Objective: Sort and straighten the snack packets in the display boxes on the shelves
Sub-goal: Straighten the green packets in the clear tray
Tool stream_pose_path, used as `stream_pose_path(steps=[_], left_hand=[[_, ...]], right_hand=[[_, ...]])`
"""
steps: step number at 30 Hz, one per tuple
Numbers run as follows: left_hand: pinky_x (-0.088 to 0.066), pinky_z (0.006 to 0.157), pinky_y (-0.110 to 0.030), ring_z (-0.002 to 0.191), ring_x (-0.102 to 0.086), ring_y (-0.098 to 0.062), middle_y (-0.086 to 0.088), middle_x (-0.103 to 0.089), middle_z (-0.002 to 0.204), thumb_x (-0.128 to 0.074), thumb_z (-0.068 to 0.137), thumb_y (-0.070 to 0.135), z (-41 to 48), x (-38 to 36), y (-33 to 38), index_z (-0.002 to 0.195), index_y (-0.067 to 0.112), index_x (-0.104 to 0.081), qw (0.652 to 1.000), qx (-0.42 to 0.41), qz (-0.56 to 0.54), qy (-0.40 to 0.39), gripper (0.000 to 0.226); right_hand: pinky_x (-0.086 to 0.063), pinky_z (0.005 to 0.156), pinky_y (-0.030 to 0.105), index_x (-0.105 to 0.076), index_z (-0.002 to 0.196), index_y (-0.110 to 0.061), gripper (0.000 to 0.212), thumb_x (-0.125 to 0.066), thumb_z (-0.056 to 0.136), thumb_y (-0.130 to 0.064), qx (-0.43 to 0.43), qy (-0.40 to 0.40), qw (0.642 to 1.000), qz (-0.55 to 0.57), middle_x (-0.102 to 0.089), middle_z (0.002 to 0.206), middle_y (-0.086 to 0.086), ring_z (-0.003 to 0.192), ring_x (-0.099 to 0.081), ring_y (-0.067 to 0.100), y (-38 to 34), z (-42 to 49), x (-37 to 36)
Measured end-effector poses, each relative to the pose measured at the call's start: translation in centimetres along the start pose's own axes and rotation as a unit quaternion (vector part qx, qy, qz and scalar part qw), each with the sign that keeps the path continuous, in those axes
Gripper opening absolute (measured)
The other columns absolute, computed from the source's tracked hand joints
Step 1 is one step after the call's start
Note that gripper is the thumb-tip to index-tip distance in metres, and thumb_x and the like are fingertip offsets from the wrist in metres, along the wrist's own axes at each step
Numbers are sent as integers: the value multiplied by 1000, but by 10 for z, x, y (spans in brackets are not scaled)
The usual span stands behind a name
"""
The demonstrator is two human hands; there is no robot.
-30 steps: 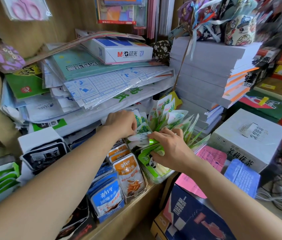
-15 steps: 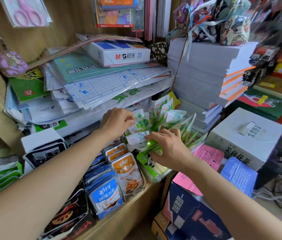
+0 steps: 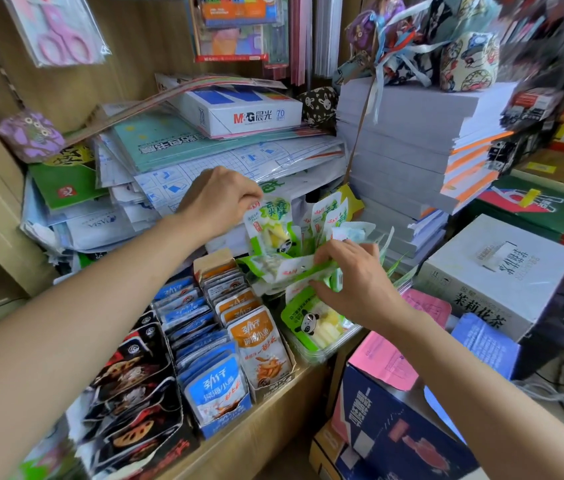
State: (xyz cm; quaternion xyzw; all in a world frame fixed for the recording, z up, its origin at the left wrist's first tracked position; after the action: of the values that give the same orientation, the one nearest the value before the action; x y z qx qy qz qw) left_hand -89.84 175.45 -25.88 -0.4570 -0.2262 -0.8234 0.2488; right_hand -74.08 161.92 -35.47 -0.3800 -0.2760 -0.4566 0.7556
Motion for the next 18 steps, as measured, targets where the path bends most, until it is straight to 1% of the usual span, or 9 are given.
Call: stream_pose_path(steps=[1,3,5,8,10,13,15,17,18], left_hand=[[-46,92,-23,96,-72,-24,-4,-78,103,-71,93,15,1,-3,3,106,13,-79,1000,-3,4,-21,15],[-52,94,-35,97,-71,-24,-2,-78,103,-71,94,17,1,-13,5,106,17,-79,998,4,16,-69,15],[-54,89,-38,94,-70,-23,0,-77,100,-72,93,17,0,-22,2,104,18,-80,995,24,18,-97,14],[-52,79,-33,85,-66,-18,2,-74,92,-74,91,15,0,-33,-7,102,18,-80,988,62,26,-137,14],[-51,74,-30,78,-64,-13,2,-74,93,-76,90,16,-1,-41,-11,102,18,-80,983,80,21,-166,14],[-42,64,-20,67,-55,3,7,-73,89,-77,89,19,-7,-53,-20,100,19,-80,975,98,-2,-200,11],[-49,70,-23,66,-56,5,5,-74,92,-74,91,17,-9,-53,-31,104,14,-79,974,130,-49,-179,14],[-58,82,-32,73,-68,-7,2,-75,96,-67,96,19,-13,-47,-41,110,9,-77,965,174,-144,-132,20],[-58,87,-35,80,-71,-12,2,-75,99,-65,98,23,-15,-43,-42,111,9,-76,957,185,-198,-107,22]], right_hand=[[-34,86,39,-59,105,-20,32,-77,79,-27,-2,6,1000,-3,-62,97,-11,95,-57,15,1,2,2],[-34,88,39,-60,115,-21,38,-75,81,-30,-5,9,1000,-20,-63,108,-9,106,-57,15,2,6,4],[-32,89,38,-59,126,-22,49,-74,81,-33,-9,9,999,-42,-62,120,-7,115,-55,15,4,11,5],[-30,90,37,-54,140,-19,63,-74,82,-34,-10,9,998,-62,-54,138,-4,123,-48,14,5,19,8],[-33,90,40,-53,142,-17,64,-72,82,-33,-13,7,998,-55,-50,144,-4,128,-46,14,3,22,9],[-33,90,39,-54,142,-18,61,-69,84,-31,-32,-25,999,-19,-48,146,-6,129,-48,14,1,27,1],[-38,98,43,-57,139,-21,57,-65,85,-36,-52,-59,997,25,-51,145,-7,127,-52,15,3,30,-9],[-42,102,51,-58,138,-23,60,-58,81,-45,-57,-82,993,61,-53,144,-9,127,-54,16,2,33,-17],[-41,103,52,-59,137,-25,62,-56,79,-48,-58,-87,992,72,-53,144,-10,127,-54,15,1,34,-21]])
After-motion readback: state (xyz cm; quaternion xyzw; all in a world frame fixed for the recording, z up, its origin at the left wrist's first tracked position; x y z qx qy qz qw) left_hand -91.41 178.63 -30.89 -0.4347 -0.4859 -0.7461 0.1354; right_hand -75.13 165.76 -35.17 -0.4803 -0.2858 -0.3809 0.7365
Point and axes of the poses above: each hand's wrist, its own z-axis towards the middle knuckle, its own x-axis out of the back of the hand, y = z × x, the point moved 7 cm from there along z, towards the middle knuckle
